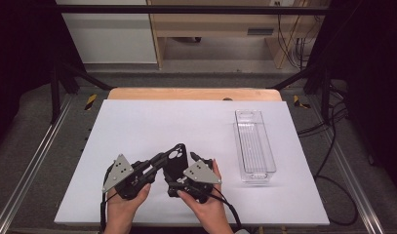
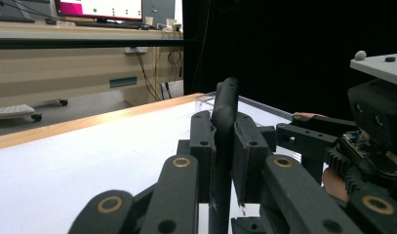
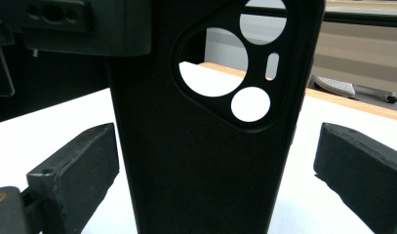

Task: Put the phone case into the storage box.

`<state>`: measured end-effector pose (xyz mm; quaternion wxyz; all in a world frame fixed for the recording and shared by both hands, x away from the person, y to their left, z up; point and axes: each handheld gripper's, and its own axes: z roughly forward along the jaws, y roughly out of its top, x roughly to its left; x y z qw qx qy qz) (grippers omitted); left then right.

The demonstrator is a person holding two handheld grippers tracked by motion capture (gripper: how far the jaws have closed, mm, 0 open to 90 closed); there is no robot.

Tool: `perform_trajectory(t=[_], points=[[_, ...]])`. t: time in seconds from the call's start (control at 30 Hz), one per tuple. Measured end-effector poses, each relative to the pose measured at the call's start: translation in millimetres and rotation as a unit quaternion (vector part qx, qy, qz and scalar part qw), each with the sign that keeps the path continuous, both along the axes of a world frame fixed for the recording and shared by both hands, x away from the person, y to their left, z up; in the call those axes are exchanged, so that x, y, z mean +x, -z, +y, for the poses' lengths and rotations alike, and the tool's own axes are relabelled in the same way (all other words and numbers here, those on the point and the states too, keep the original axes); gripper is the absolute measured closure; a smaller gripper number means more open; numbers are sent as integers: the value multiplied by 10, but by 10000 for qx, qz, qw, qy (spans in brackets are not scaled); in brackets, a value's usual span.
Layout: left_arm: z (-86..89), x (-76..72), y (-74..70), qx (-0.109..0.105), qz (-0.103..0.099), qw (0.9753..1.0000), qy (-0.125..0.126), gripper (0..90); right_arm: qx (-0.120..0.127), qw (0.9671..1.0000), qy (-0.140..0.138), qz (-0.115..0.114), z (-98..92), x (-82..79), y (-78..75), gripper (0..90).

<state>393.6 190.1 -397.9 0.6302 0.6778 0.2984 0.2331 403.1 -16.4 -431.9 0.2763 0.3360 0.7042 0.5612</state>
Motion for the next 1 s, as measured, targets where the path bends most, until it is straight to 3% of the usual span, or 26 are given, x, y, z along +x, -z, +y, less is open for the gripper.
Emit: perform_trajectory(t=[0.43, 0.6, 1.0], points=[[-62, -28, 5, -4, 10, 10000, 92, 810, 67, 10000, -17, 20, 5, -6, -8, 32], [-106, -43, 17, -34, 42, 9998, 168, 810, 211, 9997, 13, 94, 9, -3, -13, 39], [-179, -74, 32, 7, 44, 9997, 239, 810, 191, 9997, 87, 134, -8, -13, -34, 92]])
